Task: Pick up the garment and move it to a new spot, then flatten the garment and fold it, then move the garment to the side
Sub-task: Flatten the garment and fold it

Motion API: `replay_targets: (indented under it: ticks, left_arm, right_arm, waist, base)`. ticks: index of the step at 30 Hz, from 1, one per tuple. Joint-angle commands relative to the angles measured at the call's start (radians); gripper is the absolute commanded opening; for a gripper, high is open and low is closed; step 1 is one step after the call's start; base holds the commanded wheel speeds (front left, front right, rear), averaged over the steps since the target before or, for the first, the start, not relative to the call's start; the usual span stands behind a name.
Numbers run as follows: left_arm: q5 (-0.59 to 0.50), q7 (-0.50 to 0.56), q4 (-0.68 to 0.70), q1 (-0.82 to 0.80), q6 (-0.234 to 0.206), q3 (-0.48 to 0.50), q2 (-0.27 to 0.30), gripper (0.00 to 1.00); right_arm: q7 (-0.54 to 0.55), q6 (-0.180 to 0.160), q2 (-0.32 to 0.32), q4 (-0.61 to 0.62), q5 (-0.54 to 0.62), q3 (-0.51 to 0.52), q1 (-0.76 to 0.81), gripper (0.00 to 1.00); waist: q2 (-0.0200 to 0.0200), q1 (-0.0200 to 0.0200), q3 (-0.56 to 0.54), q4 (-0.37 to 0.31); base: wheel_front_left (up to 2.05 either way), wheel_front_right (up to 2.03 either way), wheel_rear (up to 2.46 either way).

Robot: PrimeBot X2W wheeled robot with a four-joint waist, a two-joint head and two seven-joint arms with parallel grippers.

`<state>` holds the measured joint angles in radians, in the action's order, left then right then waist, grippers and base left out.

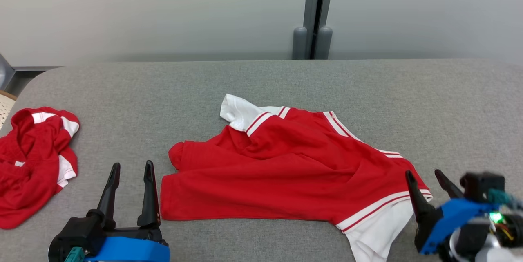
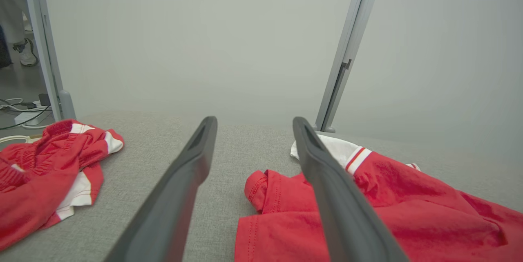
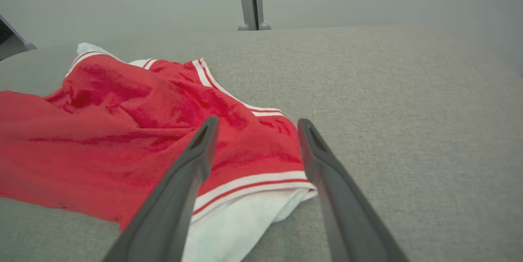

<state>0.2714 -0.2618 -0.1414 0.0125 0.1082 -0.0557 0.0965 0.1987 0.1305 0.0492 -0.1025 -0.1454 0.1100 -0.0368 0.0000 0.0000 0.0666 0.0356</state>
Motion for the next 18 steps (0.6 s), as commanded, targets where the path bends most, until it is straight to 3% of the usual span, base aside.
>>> replay_targets:
  ticks: [1,3,4,7,11,18]
  left_arm:
    - [-0.010,-0.004,0.000,0.005,0.004,0.005,-0.002,1.00]
    - [-0.018,-0.004,-0.008,-0.008,0.008,0.006,-0.007,1.00]
    - [-0.018,-0.004,-0.008,-0.008,0.008,0.006,-0.007,1.00]
    - [-0.021,-0.004,-0.015,-0.030,0.014,-0.002,-0.012,1.00]
    - [-0.023,-0.004,-0.019,-0.044,0.015,-0.011,-0.017,1.00]
    - [-0.025,-0.005,-0.029,-0.074,0.020,-0.034,-0.025,1.00]
  right_arm:
    - [0.080,0.000,0.002,-0.008,0.022,0.006,-0.058,1.00]
    - [0.246,0.000,0.003,-0.022,0.070,-0.007,-0.149,1.00]
    - [0.246,0.000,0.003,-0.022,0.070,-0.007,-0.149,1.00]
    - [0.393,0.000,0.031,-0.080,0.067,-0.078,-0.266,1.00]
    - [0.439,0.000,0.051,-0.150,0.062,-0.126,-0.337,1.00]
    - [0.422,0.000,0.080,-0.368,0.099,-0.150,-0.448,1.00]
  waist:
    - [0.0000,0.0000,0.009,-0.005]
    - [0.0000,0.0000,0.025,-0.005]
    - [0.0000,0.0000,0.025,-0.005]
    - [0.0000,0.0000,0.050,0.013]
    - [0.0000,0.0000,0.067,0.034]
    - [0.0000,0.0000,0.102,0.086]
  base:
    - [0.00,0.00,0.00]
    - [0.00,0.00,0.00]
    - [0.00,0.00,0.00]
    - [0.00,0.00,0.00]
    - [0.00,0.00,0.00]
    - [0.00,0.00,0.00]
